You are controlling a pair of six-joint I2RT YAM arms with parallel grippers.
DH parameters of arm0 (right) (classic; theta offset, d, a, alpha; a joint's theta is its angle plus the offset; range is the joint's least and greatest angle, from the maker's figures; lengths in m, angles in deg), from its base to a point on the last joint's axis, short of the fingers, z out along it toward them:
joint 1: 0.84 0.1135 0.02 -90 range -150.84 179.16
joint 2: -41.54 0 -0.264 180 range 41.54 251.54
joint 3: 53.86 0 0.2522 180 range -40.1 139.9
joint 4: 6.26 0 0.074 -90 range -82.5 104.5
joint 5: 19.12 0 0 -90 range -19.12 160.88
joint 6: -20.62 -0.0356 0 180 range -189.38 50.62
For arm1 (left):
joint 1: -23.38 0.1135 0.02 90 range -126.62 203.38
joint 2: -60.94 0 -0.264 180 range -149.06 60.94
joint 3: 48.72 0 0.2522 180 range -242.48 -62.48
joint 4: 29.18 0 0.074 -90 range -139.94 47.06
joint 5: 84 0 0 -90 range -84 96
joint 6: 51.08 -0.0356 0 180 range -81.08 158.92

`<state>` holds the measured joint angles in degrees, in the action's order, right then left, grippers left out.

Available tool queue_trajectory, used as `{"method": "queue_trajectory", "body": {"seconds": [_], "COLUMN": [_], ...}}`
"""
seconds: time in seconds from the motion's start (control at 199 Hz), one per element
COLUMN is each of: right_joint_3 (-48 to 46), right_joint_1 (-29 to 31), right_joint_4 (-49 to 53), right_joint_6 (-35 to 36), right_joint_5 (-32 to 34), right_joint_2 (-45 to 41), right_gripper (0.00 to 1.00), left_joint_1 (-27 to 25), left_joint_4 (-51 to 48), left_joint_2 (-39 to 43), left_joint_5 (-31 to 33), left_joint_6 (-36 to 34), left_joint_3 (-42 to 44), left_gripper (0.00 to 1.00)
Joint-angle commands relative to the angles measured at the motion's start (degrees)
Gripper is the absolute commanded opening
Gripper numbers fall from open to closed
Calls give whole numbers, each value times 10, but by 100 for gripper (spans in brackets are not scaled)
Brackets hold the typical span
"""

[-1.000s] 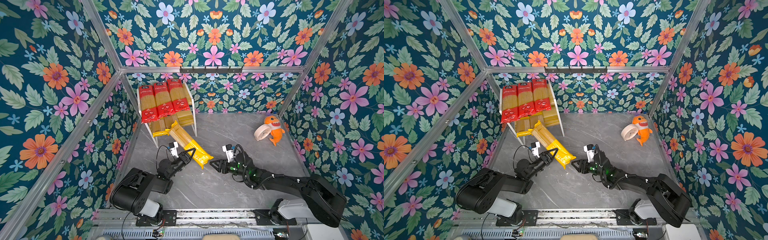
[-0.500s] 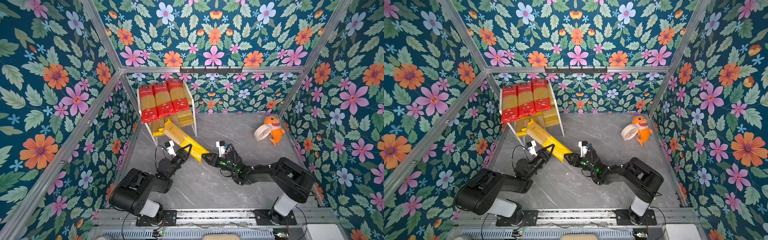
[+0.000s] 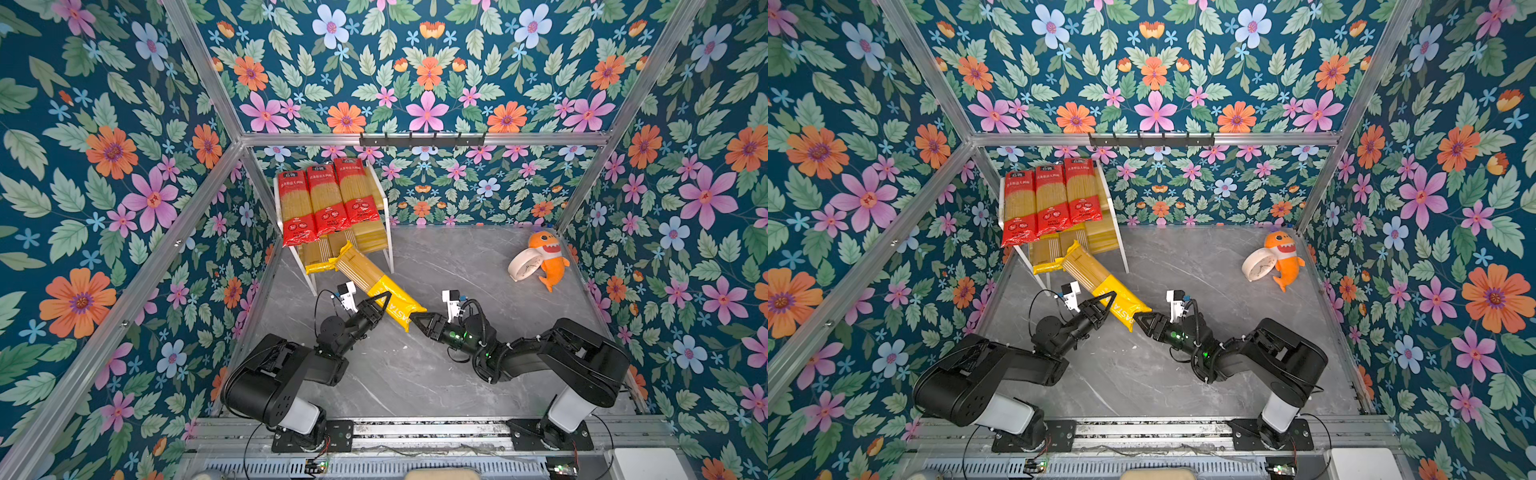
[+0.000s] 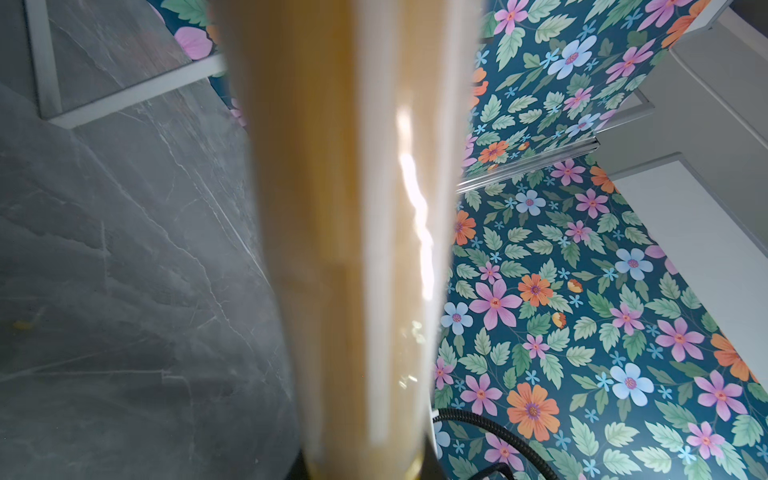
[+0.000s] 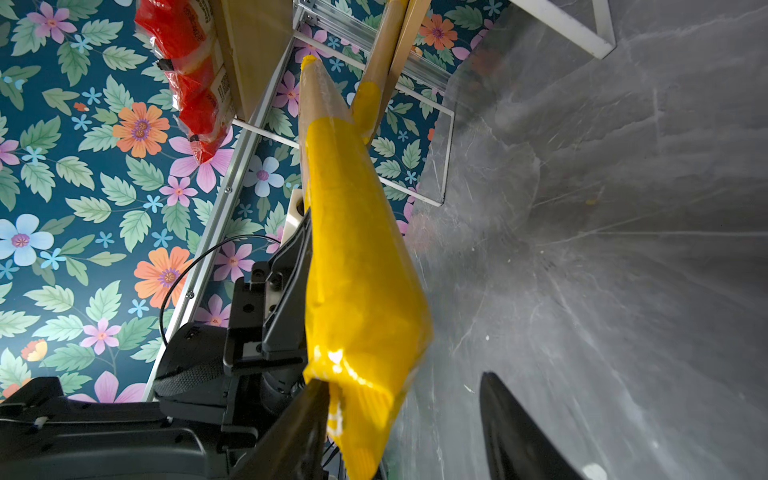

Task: Place and organize the pasta boxes and bags onto the shelf
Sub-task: 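Lower the yellow pack onto the lower shelf with both grippers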

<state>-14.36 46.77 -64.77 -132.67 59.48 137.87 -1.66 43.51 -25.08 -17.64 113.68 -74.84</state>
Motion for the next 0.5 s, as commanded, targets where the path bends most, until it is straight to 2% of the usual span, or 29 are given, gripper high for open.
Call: {"method": "queue_trajectory", "body": {"seconds": [0.0,0.281,0.497], "right_joint_3": [-8,2,-6], "right_joint_1": [1,0,1], "right_joint_4": [-52,-79,-48], "right_joint_6": [-20,-18,4], "right_joint_5": [3,1,8], "right_joint_2": [0,9,-39], "right_gripper": [62,62,62], "left_joint_1": [0,-1,-1], "left_joint_4": [82,78,78], "left_joint_2": [-1,-2,-8], "left_joint_5": [-14,-14,-12], "left_joint_6": [-7,-5,-8], "left_joint_3": [-9,-5,-2], "left_gripper": [16,16,16]}}
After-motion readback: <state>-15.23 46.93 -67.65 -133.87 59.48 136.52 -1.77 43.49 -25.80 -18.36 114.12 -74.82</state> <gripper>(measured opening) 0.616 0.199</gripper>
